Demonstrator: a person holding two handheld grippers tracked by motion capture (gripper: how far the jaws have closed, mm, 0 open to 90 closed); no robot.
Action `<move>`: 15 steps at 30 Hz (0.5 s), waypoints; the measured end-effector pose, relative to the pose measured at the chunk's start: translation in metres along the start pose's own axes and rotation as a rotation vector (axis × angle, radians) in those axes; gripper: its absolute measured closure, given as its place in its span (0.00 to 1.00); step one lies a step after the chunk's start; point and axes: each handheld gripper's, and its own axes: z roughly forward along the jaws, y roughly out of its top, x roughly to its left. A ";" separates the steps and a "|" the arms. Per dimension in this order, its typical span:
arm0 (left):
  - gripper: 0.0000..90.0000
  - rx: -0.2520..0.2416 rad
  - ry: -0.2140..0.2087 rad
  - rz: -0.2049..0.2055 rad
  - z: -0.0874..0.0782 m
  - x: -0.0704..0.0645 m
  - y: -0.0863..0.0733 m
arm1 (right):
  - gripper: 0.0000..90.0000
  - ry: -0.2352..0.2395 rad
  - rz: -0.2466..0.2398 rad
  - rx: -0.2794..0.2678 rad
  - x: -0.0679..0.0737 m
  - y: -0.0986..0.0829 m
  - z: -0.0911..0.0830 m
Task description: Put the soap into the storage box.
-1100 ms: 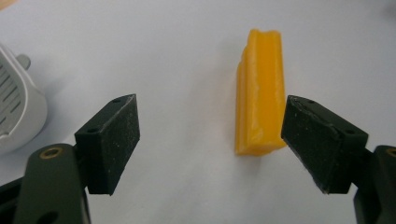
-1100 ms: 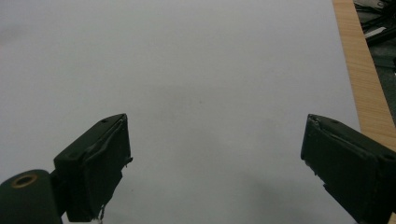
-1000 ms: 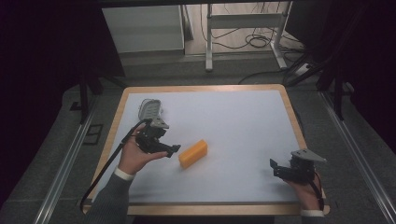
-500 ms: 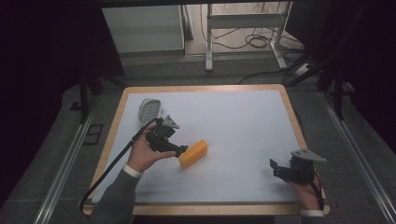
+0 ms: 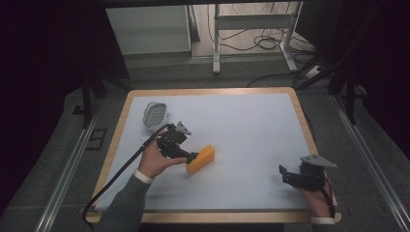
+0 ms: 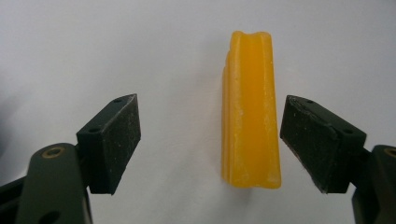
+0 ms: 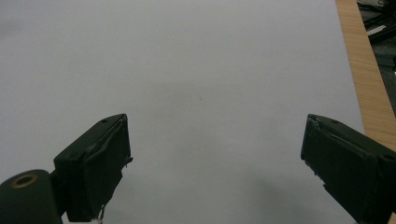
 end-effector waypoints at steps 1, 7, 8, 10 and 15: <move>0.23 0.001 -0.003 -0.004 0.003 -0.001 0.000 | 0.09 0.001 -0.002 0.002 0.000 0.000 0.000; 0.24 0.029 -0.017 0.021 0.014 -0.007 0.006 | 0.09 0.001 -0.006 0.006 -0.001 -0.001 0.001; 0.24 0.030 -0.018 0.022 0.016 -0.008 0.007 | 0.09 0.001 -0.006 0.005 -0.001 -0.001 0.001; 0.24 0.033 -0.022 0.026 0.019 -0.010 0.009 | 0.09 0.000 -0.003 0.002 -0.001 -0.001 0.001; 0.25 0.045 -0.032 0.026 0.027 -0.012 0.010 | 0.09 -0.002 -0.002 0.008 -0.002 -0.001 0.002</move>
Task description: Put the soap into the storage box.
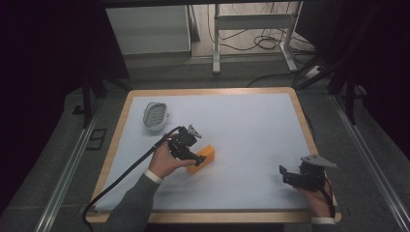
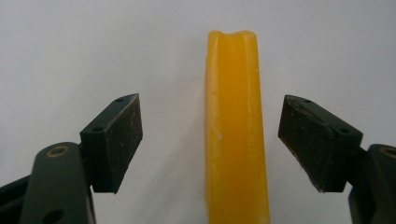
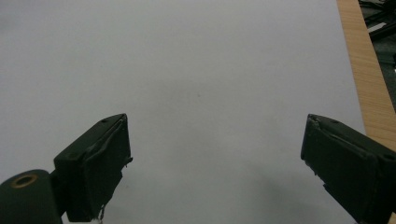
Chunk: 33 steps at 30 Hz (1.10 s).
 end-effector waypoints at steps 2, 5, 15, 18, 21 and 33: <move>0.25 0.001 -0.002 -0.009 0.003 -0.001 0.000 | 0.09 -0.001 0.001 0.002 0.000 0.000 0.000; 0.25 0.008 -0.001 -0.011 0.007 -0.001 0.000 | 0.09 -0.001 0.000 0.006 0.000 0.000 0.001; 0.31 0.046 0.005 -0.021 0.029 -0.003 0.000 | 0.09 -0.004 -0.001 0.010 0.000 -0.001 0.001; 0.33 0.061 0.006 -0.019 0.033 -0.004 -0.001 | 0.09 -0.004 0.000 0.010 0.000 -0.001 0.002; 0.36 0.069 0.010 -0.016 0.035 -0.005 -0.001 | 0.09 -0.005 -0.001 0.011 0.000 -0.001 0.002; 0.49 0.093 0.007 -0.008 0.038 -0.006 -0.003 | 0.09 -0.008 -0.005 0.018 0.001 -0.002 0.003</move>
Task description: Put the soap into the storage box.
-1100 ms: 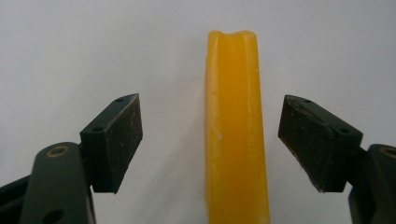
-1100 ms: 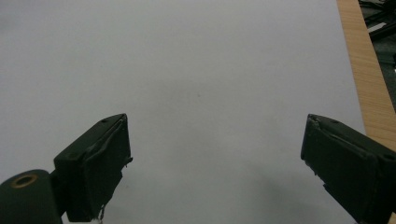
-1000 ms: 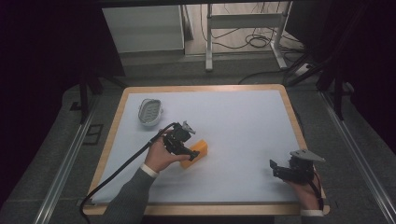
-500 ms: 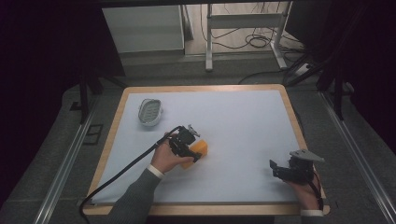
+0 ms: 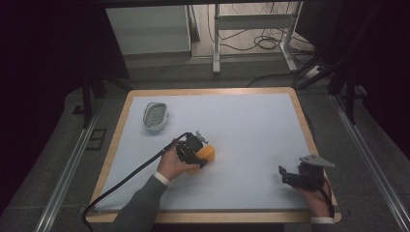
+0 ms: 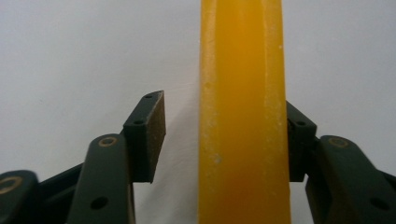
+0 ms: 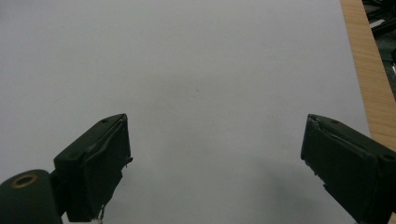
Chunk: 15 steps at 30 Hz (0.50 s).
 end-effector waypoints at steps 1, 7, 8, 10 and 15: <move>0.51 0.000 0.000 0.000 0.000 0.000 0.000 | 0.09 0.000 0.000 0.000 0.000 0.000 0.000; 0.65 0.002 -0.041 0.007 0.001 -0.002 0.000 | 0.09 -0.002 0.003 -0.001 0.000 0.000 0.000; 0.67 0.002 -0.039 0.008 0.001 -0.003 0.000 | 0.09 -0.003 0.004 -0.003 0.000 0.000 0.000; 0.67 0.003 -0.039 0.008 0.001 -0.003 0.000 | 0.09 -0.004 0.003 -0.004 0.000 0.000 -0.001; 0.68 0.000 -0.030 0.015 0.000 -0.004 -0.001 | 0.09 -0.002 0.002 -0.008 -0.001 0.000 -0.001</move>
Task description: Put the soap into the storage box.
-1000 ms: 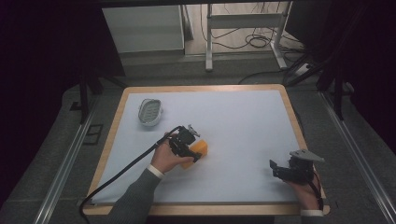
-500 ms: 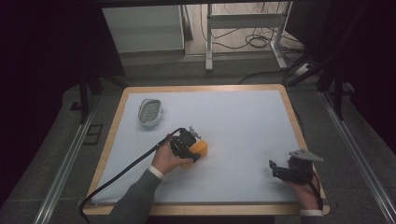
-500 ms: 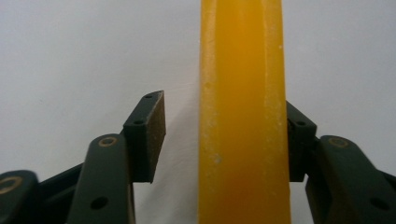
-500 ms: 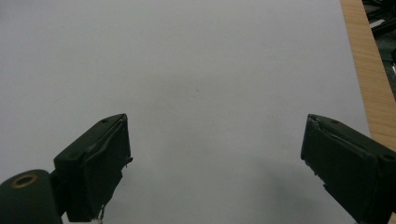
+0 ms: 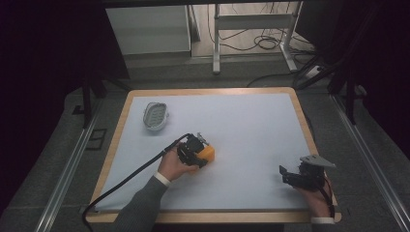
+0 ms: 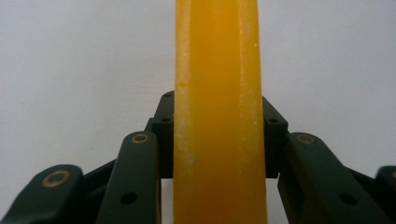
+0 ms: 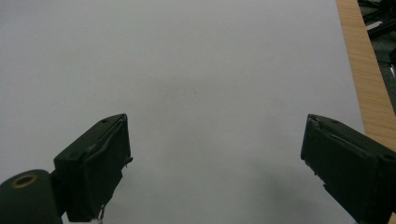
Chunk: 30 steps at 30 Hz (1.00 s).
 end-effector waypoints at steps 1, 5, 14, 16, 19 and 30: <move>0.68 -0.002 -0.001 -0.001 0.000 0.000 0.000 | 0.09 -0.001 0.000 -0.001 0.000 0.000 0.000; 0.68 -0.008 -0.006 -0.002 -0.001 0.000 0.000 | 0.09 -0.002 -0.001 -0.002 0.000 0.000 0.000; 0.68 -0.031 -0.011 -0.014 -0.011 0.005 0.001 | 0.09 -0.008 0.000 -0.011 -0.001 0.001 -0.002; 0.68 -0.040 -0.013 -0.020 -0.013 0.006 0.001 | 0.09 -0.008 0.001 -0.010 -0.001 0.001 -0.002; 0.68 -0.053 -0.011 -0.027 -0.018 0.009 0.002 | 0.09 -0.008 0.000 -0.012 -0.001 0.001 -0.002; 0.68 -0.094 0.001 -0.045 -0.032 0.018 0.003 | 0.09 -0.016 0.005 -0.004 -0.002 0.000 -0.002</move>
